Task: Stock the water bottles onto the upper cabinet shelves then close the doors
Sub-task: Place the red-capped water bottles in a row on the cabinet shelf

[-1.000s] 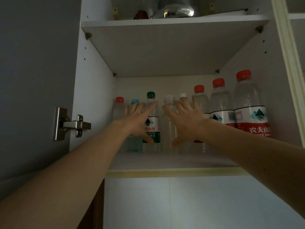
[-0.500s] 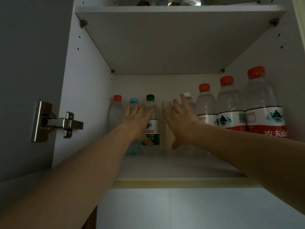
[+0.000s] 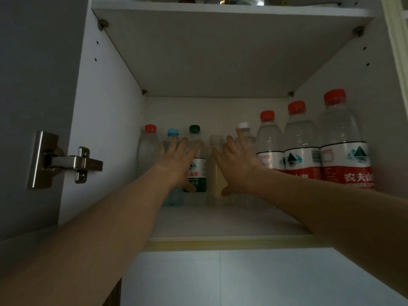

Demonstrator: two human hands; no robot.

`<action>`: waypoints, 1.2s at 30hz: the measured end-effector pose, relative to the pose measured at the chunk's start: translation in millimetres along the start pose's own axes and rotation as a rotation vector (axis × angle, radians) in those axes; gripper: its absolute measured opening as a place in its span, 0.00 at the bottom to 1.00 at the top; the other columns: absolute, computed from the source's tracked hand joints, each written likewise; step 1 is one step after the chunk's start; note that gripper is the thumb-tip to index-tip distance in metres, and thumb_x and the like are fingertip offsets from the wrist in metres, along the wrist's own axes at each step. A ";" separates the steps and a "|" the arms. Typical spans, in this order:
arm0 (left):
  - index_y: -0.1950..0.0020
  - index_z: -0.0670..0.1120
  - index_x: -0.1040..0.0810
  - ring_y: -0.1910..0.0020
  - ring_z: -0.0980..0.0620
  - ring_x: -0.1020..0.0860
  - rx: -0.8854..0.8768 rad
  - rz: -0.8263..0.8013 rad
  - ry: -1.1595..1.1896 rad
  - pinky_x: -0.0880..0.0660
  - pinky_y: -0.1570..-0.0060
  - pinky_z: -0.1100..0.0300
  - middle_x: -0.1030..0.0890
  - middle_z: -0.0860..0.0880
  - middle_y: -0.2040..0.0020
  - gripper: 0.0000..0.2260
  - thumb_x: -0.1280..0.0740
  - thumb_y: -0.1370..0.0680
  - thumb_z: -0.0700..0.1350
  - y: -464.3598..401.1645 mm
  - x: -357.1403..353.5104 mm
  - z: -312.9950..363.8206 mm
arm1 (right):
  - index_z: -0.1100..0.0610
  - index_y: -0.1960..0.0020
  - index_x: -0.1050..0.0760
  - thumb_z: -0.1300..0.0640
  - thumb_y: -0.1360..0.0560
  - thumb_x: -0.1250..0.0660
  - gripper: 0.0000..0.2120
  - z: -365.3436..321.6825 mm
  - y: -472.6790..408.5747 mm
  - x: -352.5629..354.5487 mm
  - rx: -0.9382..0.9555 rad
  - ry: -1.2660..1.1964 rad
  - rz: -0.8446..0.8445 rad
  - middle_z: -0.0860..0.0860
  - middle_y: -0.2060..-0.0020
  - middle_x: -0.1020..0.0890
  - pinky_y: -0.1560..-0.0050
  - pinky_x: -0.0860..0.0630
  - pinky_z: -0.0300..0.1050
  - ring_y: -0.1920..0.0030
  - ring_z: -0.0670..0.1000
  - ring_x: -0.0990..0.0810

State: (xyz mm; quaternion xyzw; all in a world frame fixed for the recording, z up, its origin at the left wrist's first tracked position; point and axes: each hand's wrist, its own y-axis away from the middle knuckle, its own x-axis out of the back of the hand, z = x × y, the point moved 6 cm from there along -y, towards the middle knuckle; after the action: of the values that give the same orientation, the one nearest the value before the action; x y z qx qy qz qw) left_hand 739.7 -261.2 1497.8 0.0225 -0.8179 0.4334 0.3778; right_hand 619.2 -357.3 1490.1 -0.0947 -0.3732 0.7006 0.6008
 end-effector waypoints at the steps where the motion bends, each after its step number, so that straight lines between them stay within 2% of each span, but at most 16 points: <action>1: 0.20 0.54 0.64 0.20 0.37 0.55 -0.005 0.013 0.003 0.52 0.24 0.35 0.53 0.42 0.19 0.60 0.24 0.35 0.67 0.6 1.2 -0.4 | 0.60 0.19 0.54 0.24 0.32 0.37 0.58 2.4 3.0 3.8 0.011 -0.028 0.023 0.62 0.21 0.43 0.27 0.63 0.73 0.22 0.65 0.46; 5: 0.18 0.52 0.57 0.21 0.37 0.52 -0.029 0.064 0.090 0.51 0.23 0.37 0.50 0.41 0.19 0.54 0.25 0.32 0.64 4.1 9.6 1.2 | 0.56 0.21 0.44 0.30 0.27 0.37 0.45 25.5 25.4 27.9 0.018 -0.133 0.121 0.60 0.25 0.35 0.25 0.56 0.71 0.23 0.64 0.43; 8: 0.18 0.49 0.53 0.21 0.39 0.48 -0.031 0.143 0.205 0.48 0.23 0.41 0.47 0.43 0.19 0.49 0.26 0.28 0.62 9.7 24.9 2.4 | 0.55 0.25 0.36 0.36 0.25 0.36 0.36 58.2 55.1 50.5 -0.066 -0.242 0.241 0.60 0.26 0.33 0.24 0.53 0.69 0.24 0.63 0.41; 12: 0.19 0.47 0.45 0.23 0.43 0.42 -0.027 0.257 0.423 0.43 0.25 0.46 0.42 0.44 0.20 0.42 0.30 0.25 0.63 21.4 56.5 11.0 | 0.56 0.27 0.32 0.41 0.25 0.34 0.32 108.9 108.3 72.7 -0.274 -0.390 0.457 0.61 0.26 0.34 0.24 0.47 0.67 0.24 0.64 0.39; 14: 0.20 0.47 0.41 0.25 0.45 0.38 0.017 0.317 0.604 0.38 0.28 0.47 0.38 0.45 0.22 0.40 0.30 0.25 0.63 29.9 75.4 25.8 | 0.55 0.25 0.35 0.41 0.25 0.32 0.34 128.4 137.2 73.3 -0.376 -0.470 0.506 0.61 0.25 0.38 0.23 0.47 0.66 0.24 0.64 0.42; 17: 0.22 0.49 0.37 0.30 0.48 0.31 0.065 0.316 0.961 0.30 0.33 0.49 0.34 0.47 0.24 0.39 0.29 0.27 0.64 37.3 100.0 62.7 | 0.50 0.21 0.46 0.41 0.26 0.29 0.41 142.3 172.4 57.6 -0.531 -0.716 0.427 0.55 0.21 0.47 0.25 0.44 0.64 0.22 0.62 0.49; 18: 0.22 0.49 0.37 0.34 0.50 0.28 0.057 0.289 1.065 0.27 0.38 0.51 0.33 0.48 0.26 0.40 0.30 0.29 0.66 37.4 105.9 78.1 | 0.48 0.20 0.49 0.42 0.26 0.28 0.43 141.9 180.8 48.5 -0.585 -0.848 0.381 0.51 0.21 0.50 0.25 0.42 0.64 0.22 0.60 0.50; 20: 0.23 0.50 0.37 0.41 0.54 0.26 0.035 0.249 1.190 0.26 0.46 0.57 0.29 0.49 0.28 0.41 0.31 0.30 0.68 36.4 114.6 106.8 | 0.45 0.20 0.54 0.45 0.26 0.28 0.45 134.6 192.0 29.9 -0.655 -1.098 0.290 0.48 0.21 0.50 0.26 0.37 0.66 0.22 0.59 0.47; 23: 0.23 0.48 0.38 0.35 0.48 0.26 0.094 0.191 1.280 0.26 0.37 0.49 0.29 0.47 0.27 0.38 0.29 0.27 0.62 29.1 119.3 133.0 | 0.46 0.19 0.56 0.49 0.25 0.27 0.47 130.7 199.4 15.5 -0.734 -1.294 0.239 0.52 0.24 0.42 0.33 0.26 0.59 0.27 0.58 0.35; 25: 0.23 0.47 0.38 0.32 0.45 0.27 0.163 0.153 1.328 0.27 0.34 0.46 0.30 0.45 0.27 0.35 0.28 0.25 0.57 24.2 116.2 138.6 | 0.47 0.19 0.55 0.52 0.26 0.26 0.47 130.9 199.0 9.6 -0.764 -1.350 0.233 0.54 0.27 0.38 0.40 0.24 0.52 0.31 0.57 0.30; 30: 0.22 0.47 0.38 0.34 0.45 0.25 0.225 0.164 1.335 0.25 0.36 0.46 0.28 0.45 0.28 0.31 0.30 0.22 0.52 10.9 111.1 141.6 | 0.49 0.19 0.54 0.59 0.26 0.25 0.47 128.1 198.9 1.3 -0.784 -1.376 0.236 0.54 0.29 0.35 0.37 0.23 0.57 0.33 0.56 0.28; 36: 0.23 0.47 0.36 0.37 0.46 0.23 0.275 0.172 1.338 0.23 0.39 0.50 0.27 0.44 0.29 0.28 0.31 0.20 0.51 5.0 103.7 153.2 | 0.50 0.19 0.51 0.58 0.24 0.28 0.42 125.2 209.1 -8.4 -0.801 -1.357 0.264 0.53 0.29 0.30 0.40 0.22 0.54 0.35 0.54 0.24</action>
State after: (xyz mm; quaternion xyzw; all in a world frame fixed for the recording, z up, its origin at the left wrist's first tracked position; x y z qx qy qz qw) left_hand 572.3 -339.1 1508.5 -0.2673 -0.3451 0.4822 0.7595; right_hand 387.3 -416.1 1442.4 0.1004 -0.8664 0.4834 0.0753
